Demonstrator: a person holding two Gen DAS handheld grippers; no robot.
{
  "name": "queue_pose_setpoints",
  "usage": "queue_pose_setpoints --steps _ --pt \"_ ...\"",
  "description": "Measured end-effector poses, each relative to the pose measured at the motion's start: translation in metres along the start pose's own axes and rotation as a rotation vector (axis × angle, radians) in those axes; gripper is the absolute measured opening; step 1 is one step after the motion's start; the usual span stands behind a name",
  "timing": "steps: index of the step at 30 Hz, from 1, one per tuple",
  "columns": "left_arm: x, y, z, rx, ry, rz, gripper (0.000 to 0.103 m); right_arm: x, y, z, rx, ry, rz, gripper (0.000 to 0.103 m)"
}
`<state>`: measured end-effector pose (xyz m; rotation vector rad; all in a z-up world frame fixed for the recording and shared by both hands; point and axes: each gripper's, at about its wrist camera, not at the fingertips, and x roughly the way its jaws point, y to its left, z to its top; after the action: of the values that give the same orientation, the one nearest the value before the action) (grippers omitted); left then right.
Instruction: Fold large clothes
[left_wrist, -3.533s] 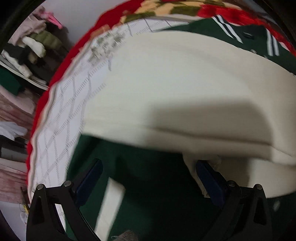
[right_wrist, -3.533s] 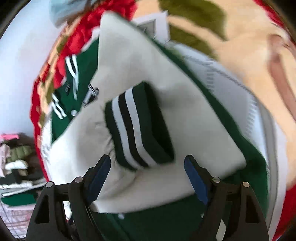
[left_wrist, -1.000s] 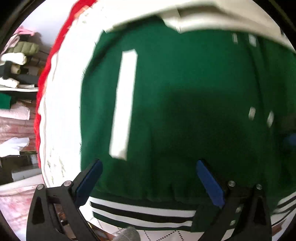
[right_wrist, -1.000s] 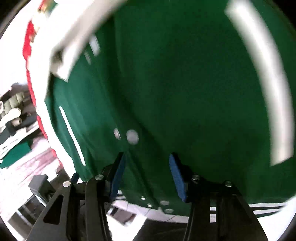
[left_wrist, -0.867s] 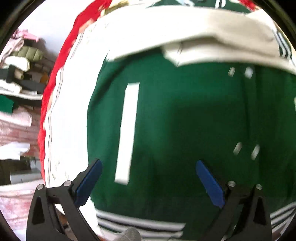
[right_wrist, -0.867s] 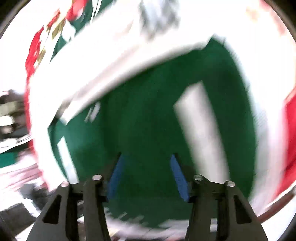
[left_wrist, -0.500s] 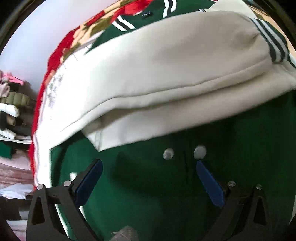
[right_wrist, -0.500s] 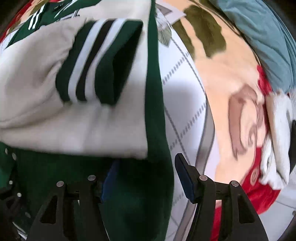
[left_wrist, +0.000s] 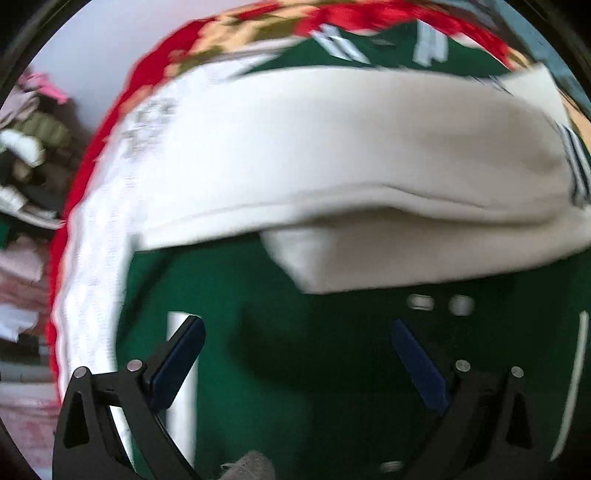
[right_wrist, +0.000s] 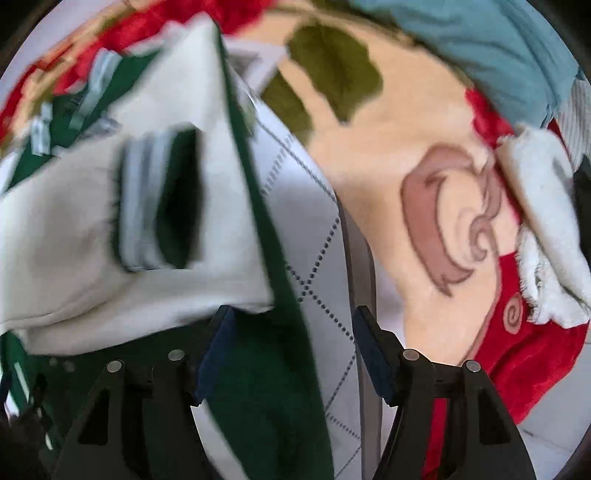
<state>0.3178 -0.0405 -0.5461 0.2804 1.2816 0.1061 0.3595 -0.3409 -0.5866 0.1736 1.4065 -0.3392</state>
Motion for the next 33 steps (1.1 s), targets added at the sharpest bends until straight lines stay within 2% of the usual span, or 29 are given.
queue_pose_setpoints --steps 3,4,5,6,7,10,12,14,15,16,17,20,23,28,29,30,32,33 --pt "0.013 0.027 0.0 -0.013 -0.011 0.126 0.103 -0.036 0.006 -0.013 0.021 -0.111 0.094 0.069" --pt "0.025 0.036 -0.002 -0.009 0.001 0.172 0.103 -0.038 0.009 -0.012 0.035 -0.12 0.132 0.069" --pt "0.039 0.048 -0.003 -0.003 0.021 0.206 0.103 -0.038 0.014 -0.008 0.062 -0.118 0.232 0.069" --pt "0.048 0.055 -0.006 -0.001 0.042 0.228 0.103 -0.032 0.011 0.009 0.083 -0.105 0.276 0.069" --pt "0.053 0.061 -0.009 -0.006 0.051 0.226 0.103 -0.025 0.007 0.016 0.099 -0.098 0.298 0.069" --pt "0.057 0.075 -0.018 -0.074 0.005 0.158 0.103 0.013 0.017 0.041 0.199 -0.011 0.396 0.07" --pt "0.054 0.068 -0.022 -0.121 -0.012 0.137 0.103 0.036 0.025 0.048 0.236 0.051 0.401 0.07" --pt "0.058 0.078 -0.019 -0.217 -0.052 0.107 0.103 0.057 0.029 0.058 0.279 0.096 0.382 0.069" --pt "0.06 0.081 -0.02 -0.262 -0.058 0.084 0.103 0.06 0.03 0.059 0.295 0.092 0.375 0.067" --pt "0.061 0.085 -0.022 -0.303 -0.051 0.054 0.103 0.061 0.031 0.062 0.298 0.082 0.356 0.042" --pt "0.064 0.093 -0.021 -0.344 -0.028 0.005 0.103 0.054 0.033 0.064 0.284 0.061 0.29 0.018" --pt "0.066 0.1 -0.019 -0.335 0.016 -0.058 0.103 0.042 0.027 0.076 0.303 -0.011 0.222 0.017" --pt "0.058 0.105 -0.016 -0.336 0.044 -0.061 0.103 0.037 0.022 0.092 0.286 -0.051 0.15 0.017" --pt "0.025 0.1 -0.001 -0.28 -0.009 -0.016 0.103 0.029 0.043 0.099 0.189 -0.011 0.159 0.025" --pt "0.019 0.097 0.004 -0.272 -0.021 -0.012 0.103 0.022 0.048 0.095 0.164 -0.016 0.169 0.033" --pt "0.014 0.096 0.01 -0.267 -0.033 -0.018 0.103 0.016 0.05 0.089 0.147 -0.023 0.169 0.047" --pt "0.003 0.09 0.026 -0.261 -0.057 -0.02 0.103 0.004 0.052 0.074 0.13 -0.035 0.17 0.065" --pt "-0.002 0.089 0.033 -0.264 -0.07 -0.026 0.103 -0.001 0.05 0.068 0.129 -0.037 0.173 0.066"
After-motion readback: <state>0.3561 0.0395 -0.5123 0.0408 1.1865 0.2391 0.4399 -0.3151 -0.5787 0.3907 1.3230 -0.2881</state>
